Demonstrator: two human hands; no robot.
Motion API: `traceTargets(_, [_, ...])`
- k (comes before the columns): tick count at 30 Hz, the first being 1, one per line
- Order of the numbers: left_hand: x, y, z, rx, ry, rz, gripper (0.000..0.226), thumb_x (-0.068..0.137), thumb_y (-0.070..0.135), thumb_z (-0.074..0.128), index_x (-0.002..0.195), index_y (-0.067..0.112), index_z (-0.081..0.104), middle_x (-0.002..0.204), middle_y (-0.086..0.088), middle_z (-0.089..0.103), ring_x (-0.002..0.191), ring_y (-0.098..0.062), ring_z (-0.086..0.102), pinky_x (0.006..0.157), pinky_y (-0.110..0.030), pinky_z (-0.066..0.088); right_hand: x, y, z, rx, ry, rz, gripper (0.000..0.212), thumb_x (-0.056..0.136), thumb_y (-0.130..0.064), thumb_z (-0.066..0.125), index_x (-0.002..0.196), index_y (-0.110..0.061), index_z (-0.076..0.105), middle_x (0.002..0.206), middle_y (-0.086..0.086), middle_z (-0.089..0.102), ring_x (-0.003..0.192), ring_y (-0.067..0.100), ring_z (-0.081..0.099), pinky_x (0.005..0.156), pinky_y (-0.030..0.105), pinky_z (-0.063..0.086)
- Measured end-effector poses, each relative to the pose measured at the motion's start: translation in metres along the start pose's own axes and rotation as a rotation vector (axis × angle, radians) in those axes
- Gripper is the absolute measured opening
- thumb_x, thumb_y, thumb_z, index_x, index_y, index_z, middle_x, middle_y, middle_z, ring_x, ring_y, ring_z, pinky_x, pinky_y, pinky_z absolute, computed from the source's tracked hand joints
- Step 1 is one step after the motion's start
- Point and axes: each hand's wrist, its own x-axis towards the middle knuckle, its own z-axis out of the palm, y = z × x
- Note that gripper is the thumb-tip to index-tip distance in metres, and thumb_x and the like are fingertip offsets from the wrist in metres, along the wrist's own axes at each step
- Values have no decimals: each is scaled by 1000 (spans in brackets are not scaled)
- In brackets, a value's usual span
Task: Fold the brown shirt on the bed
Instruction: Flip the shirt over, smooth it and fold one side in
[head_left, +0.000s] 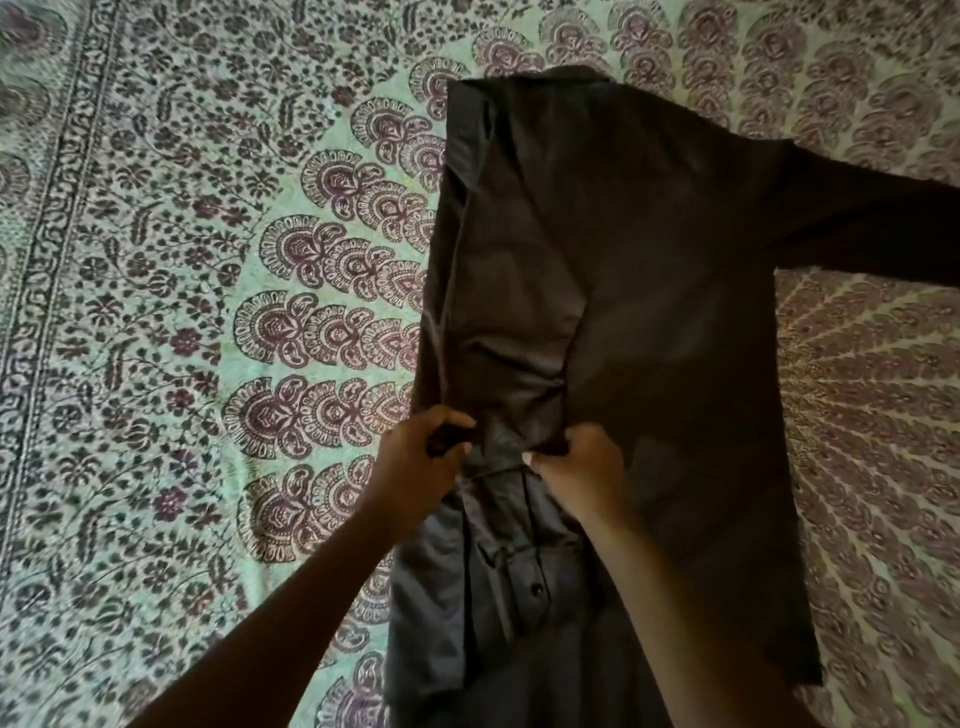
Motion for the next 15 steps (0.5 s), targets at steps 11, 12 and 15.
traceTargets(11, [-60,-17,5,-67,-23,88,72,77,25,81,144,20,54,136,-1,58,90,-24,72,78,-45,63,-66,59,12,181,-163,32,47,63,-55,87,89,-21,69,85,-3,73,80,19,71,75,40,60])
traceTargets(12, [-64,-18,6,-61,-62,74,84,75,22,85,150,20,48,143,2,52,89,-21,71,79,-42,63,-71,63,13,156,-182,36,38,66,-45,90,89,-22,70,84,-2,74,79,20,71,77,41,62])
traceTargets(15, [-76,-18,2,-5,-172,68,109,71,14,90,160,26,29,158,7,35,118,-8,59,97,-32,58,-82,74,16,195,-133,29,17,82,-27,84,89,-22,70,90,0,74,86,21,71,85,46,61])
